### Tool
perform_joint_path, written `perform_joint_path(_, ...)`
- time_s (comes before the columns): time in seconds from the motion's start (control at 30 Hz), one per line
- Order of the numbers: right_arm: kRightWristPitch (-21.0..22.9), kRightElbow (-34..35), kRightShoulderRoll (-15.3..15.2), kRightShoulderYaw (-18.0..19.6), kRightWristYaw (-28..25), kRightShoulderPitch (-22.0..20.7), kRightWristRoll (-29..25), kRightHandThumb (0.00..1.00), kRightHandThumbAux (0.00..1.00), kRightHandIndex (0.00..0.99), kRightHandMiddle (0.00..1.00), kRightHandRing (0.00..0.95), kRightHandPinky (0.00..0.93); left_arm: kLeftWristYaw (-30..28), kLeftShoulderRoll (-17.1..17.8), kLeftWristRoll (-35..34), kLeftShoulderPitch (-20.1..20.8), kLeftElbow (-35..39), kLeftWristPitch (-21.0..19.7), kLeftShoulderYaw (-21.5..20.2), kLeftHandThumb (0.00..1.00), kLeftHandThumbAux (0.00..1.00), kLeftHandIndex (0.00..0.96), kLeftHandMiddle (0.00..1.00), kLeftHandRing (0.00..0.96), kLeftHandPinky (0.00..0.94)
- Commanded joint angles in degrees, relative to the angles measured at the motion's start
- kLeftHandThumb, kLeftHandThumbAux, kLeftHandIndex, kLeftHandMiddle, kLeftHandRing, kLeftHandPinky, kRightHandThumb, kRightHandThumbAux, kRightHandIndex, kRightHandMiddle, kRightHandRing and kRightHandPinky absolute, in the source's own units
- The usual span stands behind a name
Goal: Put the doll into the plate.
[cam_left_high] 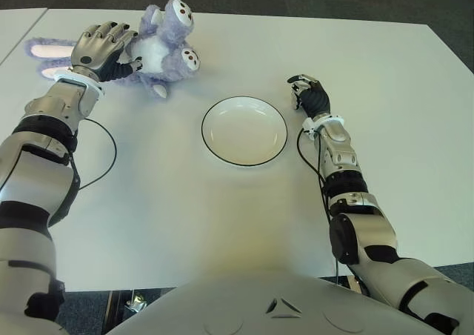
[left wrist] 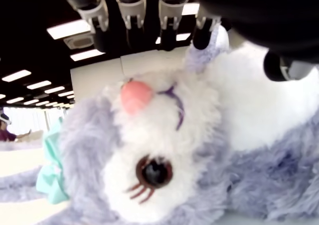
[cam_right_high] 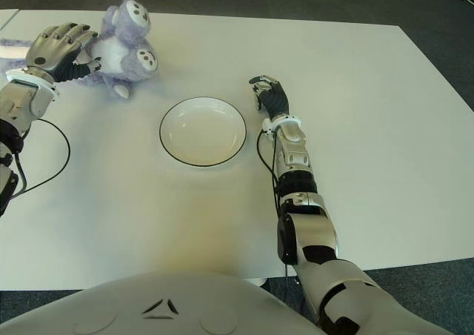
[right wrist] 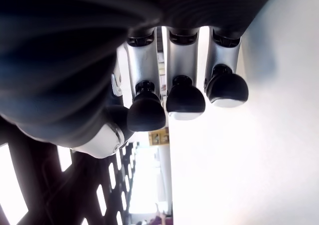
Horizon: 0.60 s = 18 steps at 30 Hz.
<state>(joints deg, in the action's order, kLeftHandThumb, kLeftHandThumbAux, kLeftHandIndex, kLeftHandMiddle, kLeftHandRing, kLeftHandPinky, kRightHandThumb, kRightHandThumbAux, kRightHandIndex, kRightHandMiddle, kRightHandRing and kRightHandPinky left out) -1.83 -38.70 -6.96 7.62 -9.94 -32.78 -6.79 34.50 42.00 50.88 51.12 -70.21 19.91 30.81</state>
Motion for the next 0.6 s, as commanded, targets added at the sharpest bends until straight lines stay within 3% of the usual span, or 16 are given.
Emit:
perform_joint_path(0.03, 3.11, -2.16, 0.85, -0.50, 0.10, 3.89, 0.12, 0.697, 0.724, 0.439, 0.855, 0.847, 0.844, 2.78, -1.03, 1.12, 0.67, -1.06, -0.80, 1.42, 0.457, 0.114, 0.000, 0.000, 0.000, 0.000)
perform_joint_path(0.4, 3.16, -2.14, 0.71, -0.56, -0.49, 3.96, 0.04, 0.698, 0.723, 0.439, 0.857, 0.850, 0.848, 3.77, -1.16, 0.49, 0.97, -1.41, 0.16, 2.64, 0.446, 0.110, 0.000, 0.000, 0.000, 0.000)
perform_joint_path(0.6, 3.32, -2.18, 0.67, -0.52, -0.77, 3.95, -0.05, 0.698, 0.723, 0.439, 0.856, 0.847, 0.845, -1.65, -0.86, 0.21, 1.79, -1.51, 2.12, 3.25, 0.465, 0.115, 0.000, 0.000, 0.000, 0.000)
